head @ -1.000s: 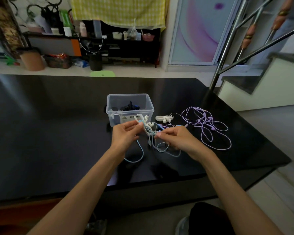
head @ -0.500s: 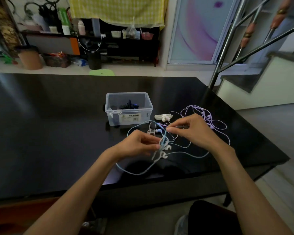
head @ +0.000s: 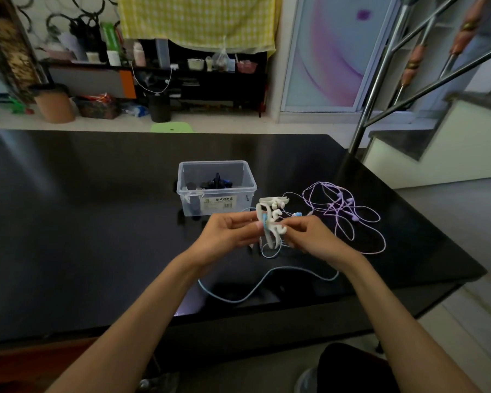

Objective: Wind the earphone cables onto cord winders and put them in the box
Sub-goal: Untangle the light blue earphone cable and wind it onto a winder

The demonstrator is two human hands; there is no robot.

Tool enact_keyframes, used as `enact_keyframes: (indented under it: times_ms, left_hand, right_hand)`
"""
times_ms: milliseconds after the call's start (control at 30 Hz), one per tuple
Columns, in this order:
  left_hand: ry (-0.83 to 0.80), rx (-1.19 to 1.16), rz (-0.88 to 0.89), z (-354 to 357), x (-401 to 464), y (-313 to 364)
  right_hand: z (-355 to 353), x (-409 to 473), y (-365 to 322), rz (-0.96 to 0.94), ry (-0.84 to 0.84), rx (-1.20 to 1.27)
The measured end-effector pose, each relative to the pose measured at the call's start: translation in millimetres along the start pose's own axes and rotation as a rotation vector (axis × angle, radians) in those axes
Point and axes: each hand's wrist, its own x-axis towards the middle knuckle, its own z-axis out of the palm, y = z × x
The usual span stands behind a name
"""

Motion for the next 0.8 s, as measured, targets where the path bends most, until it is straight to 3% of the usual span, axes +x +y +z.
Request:
enact_keyframes:
  times_ms: [233, 500, 600, 700, 800]
  left_hand:
    - [0.158, -0.174, -0.223, -5, 6, -5]
    - [0.413, -0.221, -0.180, -2, 6, -6]
    - [0.415, -0.278, -0.159, 4, 5, -5]
    - [0.428, -0.327, -0.104, 9, 7, -3]
    - [0.467, -0.185, 0.016, 13, 9, -7]
  right_hand:
    - [19, 8, 2, -0.040, 0.025, -0.159]
    - [26, 4, -17, -0.085, 0.061, -0.155]
    - [25, 1, -20, -0.043, 0.150, -0.063]
    - [27, 1, -20, 0.077, 0.257, 0.185]
    - [28, -1, -26, 0.164, 0.289, 0.331]
